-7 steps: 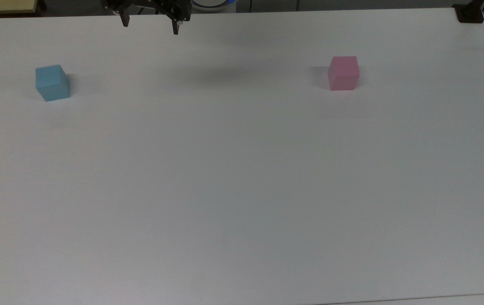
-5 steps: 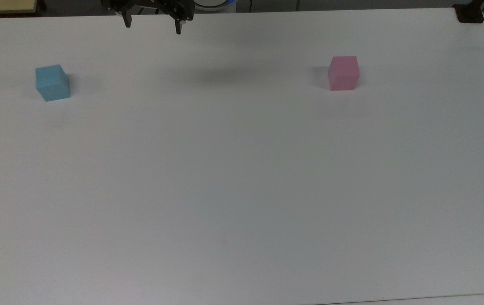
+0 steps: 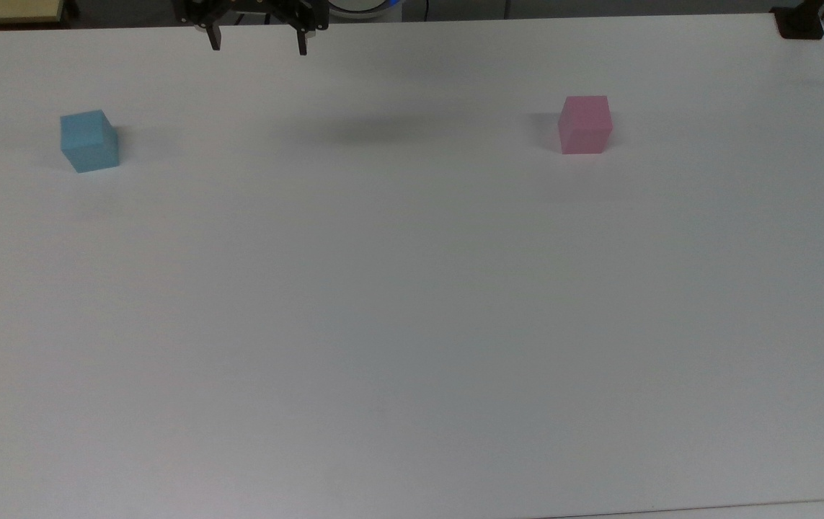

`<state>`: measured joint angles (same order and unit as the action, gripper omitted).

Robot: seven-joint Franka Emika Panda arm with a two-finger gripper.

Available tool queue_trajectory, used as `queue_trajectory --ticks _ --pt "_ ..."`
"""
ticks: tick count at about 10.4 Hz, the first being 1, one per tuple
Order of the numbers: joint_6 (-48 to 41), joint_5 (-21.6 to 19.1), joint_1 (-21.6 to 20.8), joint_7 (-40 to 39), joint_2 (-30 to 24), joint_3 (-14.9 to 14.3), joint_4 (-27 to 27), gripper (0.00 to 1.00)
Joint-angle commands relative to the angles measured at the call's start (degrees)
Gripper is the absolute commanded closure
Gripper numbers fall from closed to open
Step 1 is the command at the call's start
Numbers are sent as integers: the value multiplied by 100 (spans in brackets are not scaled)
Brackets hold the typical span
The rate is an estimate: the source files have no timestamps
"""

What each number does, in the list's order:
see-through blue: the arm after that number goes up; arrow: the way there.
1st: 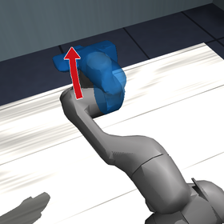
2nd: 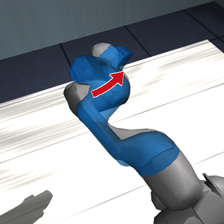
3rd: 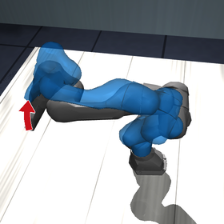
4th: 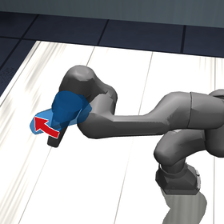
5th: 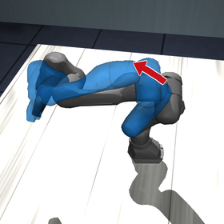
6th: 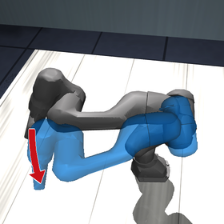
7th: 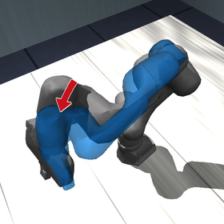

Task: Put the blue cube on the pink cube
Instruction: 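Move the open gripper over the light-blue cube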

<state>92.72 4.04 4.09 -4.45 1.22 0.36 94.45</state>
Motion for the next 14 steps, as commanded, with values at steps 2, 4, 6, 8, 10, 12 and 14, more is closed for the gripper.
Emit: queue_trajectory --ticks 2,4,6,8,10,12,14 --pt "53 45 -145 -529 -25 -281 21 0" --pt "53 53 -145 -592 -25 -299 21 0" --pt "62 80 -250 -1037 -60 -727 134 0" --pt "149 80 -304 -1644 -52 -1369 223 0" --pt "788 80 -304 -2277 -25 -2115 442 0" --pt "1507 106 -304 -2936 106 -2740 766 0" --pt "2247 141 -304 -3158 377 -3014 1118 0"
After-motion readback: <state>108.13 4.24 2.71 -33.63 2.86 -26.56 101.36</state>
